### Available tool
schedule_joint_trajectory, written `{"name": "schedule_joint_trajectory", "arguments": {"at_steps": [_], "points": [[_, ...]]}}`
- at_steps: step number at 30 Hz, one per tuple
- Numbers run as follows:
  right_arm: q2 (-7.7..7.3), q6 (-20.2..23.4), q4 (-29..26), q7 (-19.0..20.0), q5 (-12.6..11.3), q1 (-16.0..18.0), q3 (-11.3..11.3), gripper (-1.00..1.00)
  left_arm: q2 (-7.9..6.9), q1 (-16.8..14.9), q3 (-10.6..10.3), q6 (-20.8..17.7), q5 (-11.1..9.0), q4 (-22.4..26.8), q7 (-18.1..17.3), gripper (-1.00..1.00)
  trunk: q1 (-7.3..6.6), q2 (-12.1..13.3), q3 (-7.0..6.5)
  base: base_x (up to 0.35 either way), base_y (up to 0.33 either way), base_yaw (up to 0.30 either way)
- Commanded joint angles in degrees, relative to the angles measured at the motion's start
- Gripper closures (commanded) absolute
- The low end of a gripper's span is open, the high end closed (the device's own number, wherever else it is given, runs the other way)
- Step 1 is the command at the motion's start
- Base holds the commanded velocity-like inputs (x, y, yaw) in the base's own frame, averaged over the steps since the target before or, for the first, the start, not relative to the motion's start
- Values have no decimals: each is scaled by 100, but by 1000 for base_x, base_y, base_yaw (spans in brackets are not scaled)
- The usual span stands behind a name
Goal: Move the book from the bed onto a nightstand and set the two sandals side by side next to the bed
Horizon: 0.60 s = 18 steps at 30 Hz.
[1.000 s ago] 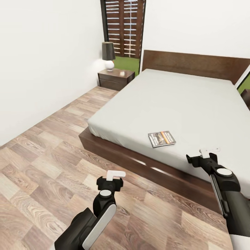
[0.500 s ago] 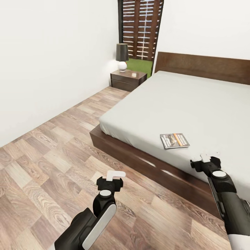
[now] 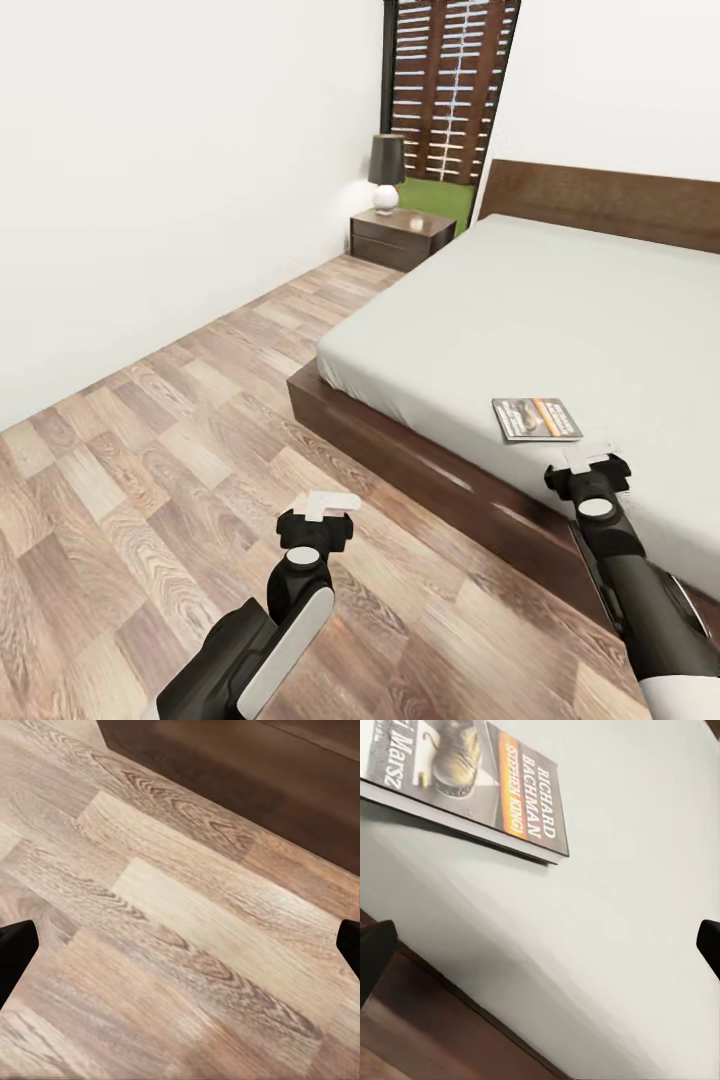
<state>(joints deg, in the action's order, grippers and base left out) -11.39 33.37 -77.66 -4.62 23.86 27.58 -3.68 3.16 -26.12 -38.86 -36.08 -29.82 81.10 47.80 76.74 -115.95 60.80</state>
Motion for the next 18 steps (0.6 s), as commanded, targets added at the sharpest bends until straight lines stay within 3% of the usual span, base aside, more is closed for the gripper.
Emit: {"name": "schedule_joint_trajectory", "arguments": {"at_steps": [1,6,7,9,18], "points": [[-3,12,53,-93,19,1,112,-100,1,-7,-18,-13,-51,3,54,-100,-1,-2,-3,0,0,206],[-3,-312,486,-781,278,1,641,-100,1,-7,-4,-7,-14,3,54,-100,-1,-2,-38,0,0,207],[-3,-420,775,-1021,350,1,862,-100,-5,-5,-1,1,-9,8,54,-100,-1,-2,-45,0,0,212],[-3,-459,860,-1085,372,1,996,-100,-4,-6,0,6,-8,6,51,-100,-1,-2,-58,0,0,213],[-17,-1013,1082,-1135,397,1,1141,-100,-33,-7,-37,48,-34,-12,46,-100,-1,-2,-115,0,0,219]]}}
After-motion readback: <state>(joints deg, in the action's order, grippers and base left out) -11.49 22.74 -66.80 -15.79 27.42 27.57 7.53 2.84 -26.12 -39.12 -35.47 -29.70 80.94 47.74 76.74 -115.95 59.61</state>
